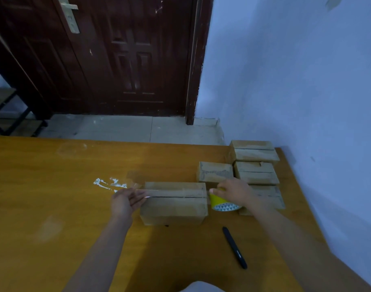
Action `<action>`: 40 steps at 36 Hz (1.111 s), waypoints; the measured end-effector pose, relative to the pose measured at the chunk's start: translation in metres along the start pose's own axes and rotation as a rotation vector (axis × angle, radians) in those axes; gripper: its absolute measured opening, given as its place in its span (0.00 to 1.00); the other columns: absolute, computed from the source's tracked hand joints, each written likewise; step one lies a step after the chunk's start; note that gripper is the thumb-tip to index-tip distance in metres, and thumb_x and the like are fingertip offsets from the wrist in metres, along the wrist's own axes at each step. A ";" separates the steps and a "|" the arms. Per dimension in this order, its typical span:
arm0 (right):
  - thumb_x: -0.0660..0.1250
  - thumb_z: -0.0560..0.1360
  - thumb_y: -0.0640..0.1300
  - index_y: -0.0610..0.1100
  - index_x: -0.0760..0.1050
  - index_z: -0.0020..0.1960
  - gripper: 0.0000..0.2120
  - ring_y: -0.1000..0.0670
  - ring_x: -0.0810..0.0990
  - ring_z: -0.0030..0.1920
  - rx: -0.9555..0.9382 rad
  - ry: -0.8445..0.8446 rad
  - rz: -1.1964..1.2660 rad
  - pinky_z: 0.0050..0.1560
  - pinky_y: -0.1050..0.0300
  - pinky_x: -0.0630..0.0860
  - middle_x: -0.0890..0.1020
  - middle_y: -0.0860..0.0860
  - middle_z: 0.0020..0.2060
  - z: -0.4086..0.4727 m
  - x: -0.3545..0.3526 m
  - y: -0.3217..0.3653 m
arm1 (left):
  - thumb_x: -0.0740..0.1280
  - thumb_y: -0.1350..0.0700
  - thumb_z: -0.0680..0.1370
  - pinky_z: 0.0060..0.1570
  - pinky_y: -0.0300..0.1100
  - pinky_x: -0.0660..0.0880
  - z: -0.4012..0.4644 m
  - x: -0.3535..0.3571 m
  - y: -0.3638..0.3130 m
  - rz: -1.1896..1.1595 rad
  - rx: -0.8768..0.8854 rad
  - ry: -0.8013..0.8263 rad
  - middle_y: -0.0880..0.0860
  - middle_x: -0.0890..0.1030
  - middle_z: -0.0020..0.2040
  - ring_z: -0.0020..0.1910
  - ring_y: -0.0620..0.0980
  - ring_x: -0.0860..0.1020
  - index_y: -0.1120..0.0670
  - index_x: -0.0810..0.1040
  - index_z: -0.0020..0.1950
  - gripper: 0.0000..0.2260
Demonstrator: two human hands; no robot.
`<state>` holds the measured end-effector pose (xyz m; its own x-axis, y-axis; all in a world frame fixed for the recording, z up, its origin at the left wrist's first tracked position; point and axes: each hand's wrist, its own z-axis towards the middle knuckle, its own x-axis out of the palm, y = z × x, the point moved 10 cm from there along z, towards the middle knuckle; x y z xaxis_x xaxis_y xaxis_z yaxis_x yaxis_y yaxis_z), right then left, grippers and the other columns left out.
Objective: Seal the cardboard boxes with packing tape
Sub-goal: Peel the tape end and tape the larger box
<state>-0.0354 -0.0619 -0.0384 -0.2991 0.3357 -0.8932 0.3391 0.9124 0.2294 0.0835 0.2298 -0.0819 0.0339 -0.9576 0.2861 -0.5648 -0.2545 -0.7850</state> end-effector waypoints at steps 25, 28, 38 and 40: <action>0.53 0.79 0.62 0.45 0.71 0.35 0.24 0.55 0.69 0.29 0.019 0.028 0.000 0.31 0.59 0.65 0.71 0.52 0.29 0.019 0.018 -0.004 | 0.56 0.61 0.82 0.39 0.45 0.82 0.007 0.006 0.010 0.069 -0.060 0.161 0.70 0.79 0.51 0.44 0.60 0.83 0.76 0.65 0.64 0.18; 0.53 0.78 0.63 0.46 0.70 0.35 0.24 0.55 0.69 0.28 0.017 0.037 -0.025 0.32 0.59 0.66 0.72 0.52 0.29 0.022 0.022 -0.004 | 0.55 0.61 0.82 0.37 0.43 0.81 0.006 0.005 0.012 0.073 -0.066 0.160 0.70 0.79 0.51 0.44 0.59 0.84 0.77 0.66 0.62 0.18; 0.53 0.78 0.64 0.48 0.65 0.31 0.24 0.53 0.69 0.29 0.024 0.048 0.005 0.34 0.57 0.66 0.70 0.52 0.29 0.025 0.034 -0.007 | 0.57 0.62 0.82 0.38 0.44 0.81 0.009 -0.002 0.011 0.025 -0.045 0.120 0.72 0.78 0.52 0.44 0.60 0.83 0.67 0.71 0.55 0.08; 0.53 0.78 0.64 0.47 0.65 0.31 0.25 0.53 0.67 0.28 0.017 0.033 0.008 0.32 0.58 0.65 0.69 0.52 0.28 0.024 0.034 -0.007 | 0.59 0.63 0.81 0.36 0.45 0.81 0.007 -0.005 0.007 0.083 -0.010 0.082 0.69 0.80 0.48 0.40 0.57 0.84 0.63 0.72 0.46 0.06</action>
<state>-0.0265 -0.0625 -0.0797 -0.3249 0.3512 -0.8781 0.3569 0.9054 0.2300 0.0851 0.2319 -0.0923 -0.0806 -0.9610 0.2646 -0.5709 -0.1731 -0.8026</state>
